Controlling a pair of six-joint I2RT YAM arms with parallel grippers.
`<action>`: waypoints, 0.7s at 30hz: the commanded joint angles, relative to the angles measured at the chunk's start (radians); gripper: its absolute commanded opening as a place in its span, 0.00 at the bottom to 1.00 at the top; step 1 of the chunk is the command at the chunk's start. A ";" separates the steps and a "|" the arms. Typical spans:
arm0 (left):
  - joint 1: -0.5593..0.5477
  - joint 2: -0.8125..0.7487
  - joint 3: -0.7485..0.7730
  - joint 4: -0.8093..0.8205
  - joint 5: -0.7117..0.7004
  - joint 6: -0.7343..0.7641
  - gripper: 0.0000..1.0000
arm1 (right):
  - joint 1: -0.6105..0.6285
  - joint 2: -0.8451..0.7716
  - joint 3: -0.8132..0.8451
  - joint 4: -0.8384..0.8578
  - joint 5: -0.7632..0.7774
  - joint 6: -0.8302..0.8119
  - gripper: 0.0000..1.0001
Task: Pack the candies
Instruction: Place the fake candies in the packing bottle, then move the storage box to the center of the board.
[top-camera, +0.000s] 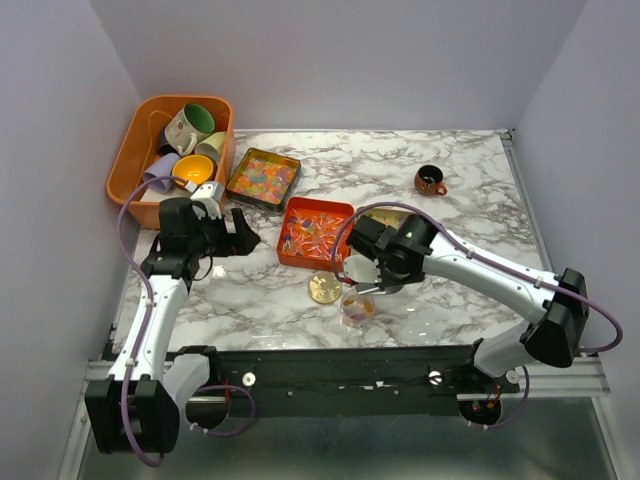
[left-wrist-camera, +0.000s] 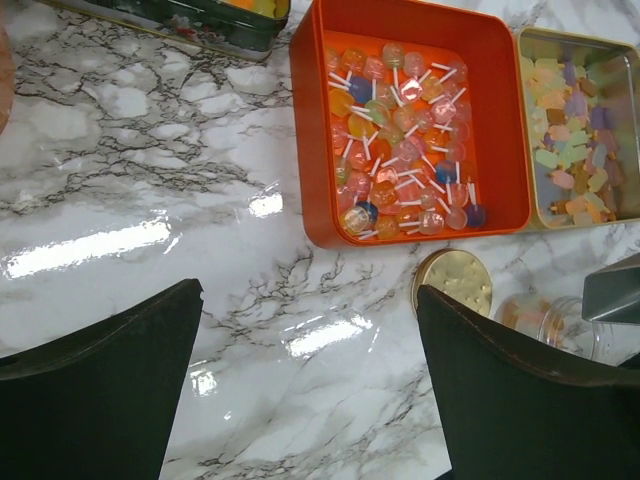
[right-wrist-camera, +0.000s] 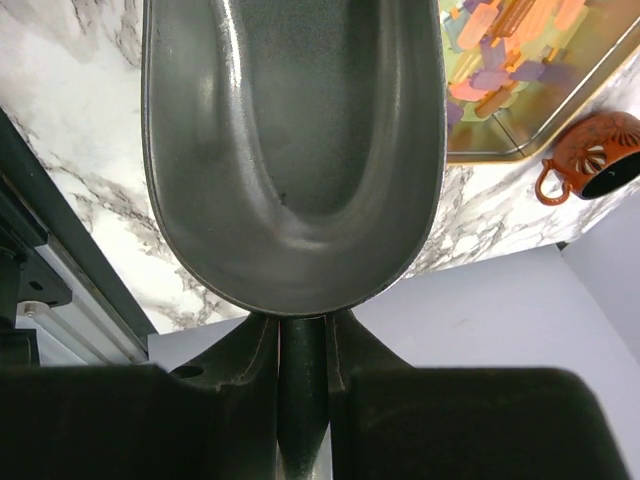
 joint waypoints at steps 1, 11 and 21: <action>0.003 -0.021 -0.009 0.020 0.085 -0.023 0.99 | 0.010 -0.030 0.058 -0.071 0.026 0.020 0.01; -0.115 0.203 0.066 -0.018 -0.020 0.006 0.80 | -0.228 0.031 0.338 0.049 -0.147 0.179 0.01; -0.196 0.482 0.143 0.045 -0.186 0.012 0.08 | -0.441 0.020 0.437 0.121 -0.209 0.267 0.01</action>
